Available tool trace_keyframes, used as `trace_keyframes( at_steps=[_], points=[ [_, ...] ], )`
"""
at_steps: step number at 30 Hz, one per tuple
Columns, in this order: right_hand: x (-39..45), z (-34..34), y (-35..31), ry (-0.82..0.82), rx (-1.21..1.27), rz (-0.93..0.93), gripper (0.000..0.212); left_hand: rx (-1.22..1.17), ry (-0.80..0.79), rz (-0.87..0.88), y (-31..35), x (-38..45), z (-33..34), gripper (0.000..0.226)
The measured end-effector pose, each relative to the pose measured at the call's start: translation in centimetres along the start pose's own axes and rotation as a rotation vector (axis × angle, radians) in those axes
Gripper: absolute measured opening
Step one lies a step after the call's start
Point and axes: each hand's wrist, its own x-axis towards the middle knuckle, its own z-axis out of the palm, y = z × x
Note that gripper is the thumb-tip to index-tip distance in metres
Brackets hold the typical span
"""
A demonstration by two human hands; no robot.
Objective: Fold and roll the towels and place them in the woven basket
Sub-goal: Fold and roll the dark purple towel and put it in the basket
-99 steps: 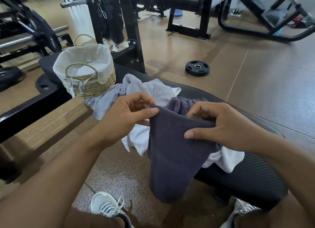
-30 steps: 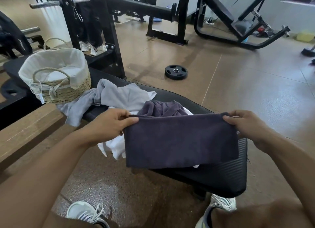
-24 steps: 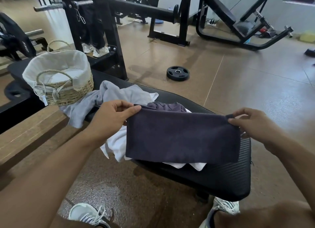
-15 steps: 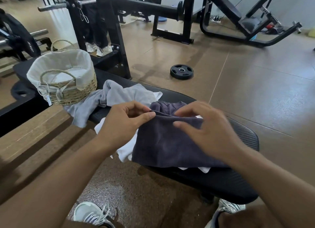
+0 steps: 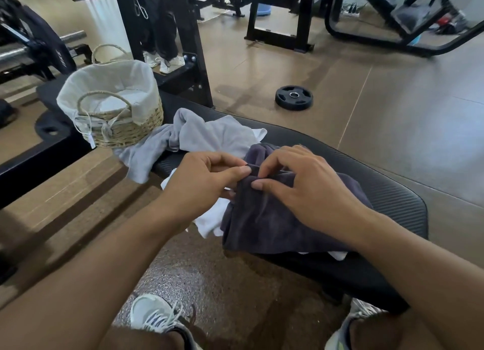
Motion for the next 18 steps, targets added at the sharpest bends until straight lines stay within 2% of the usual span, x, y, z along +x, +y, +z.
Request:
trace_keyframes(
  at_steps=[10,14,18],
  points=[
    [0.05,-0.5,-0.09,0.006,0.144,0.116,0.011,0.039,-0.05,0.042,-0.09,-0.56,-0.59,0.007],
    [-0.04,-0.61,-0.11,-0.024,0.102,0.081,0.015,0.049,-0.126,0.061,0.0,-0.92,-0.67,0.012],
    [-0.09,-0.89,0.06,-0.037,0.076,0.057,0.008,0.084,-0.134,0.076,0.14,-1.0,-0.69,0.013]
  ],
)
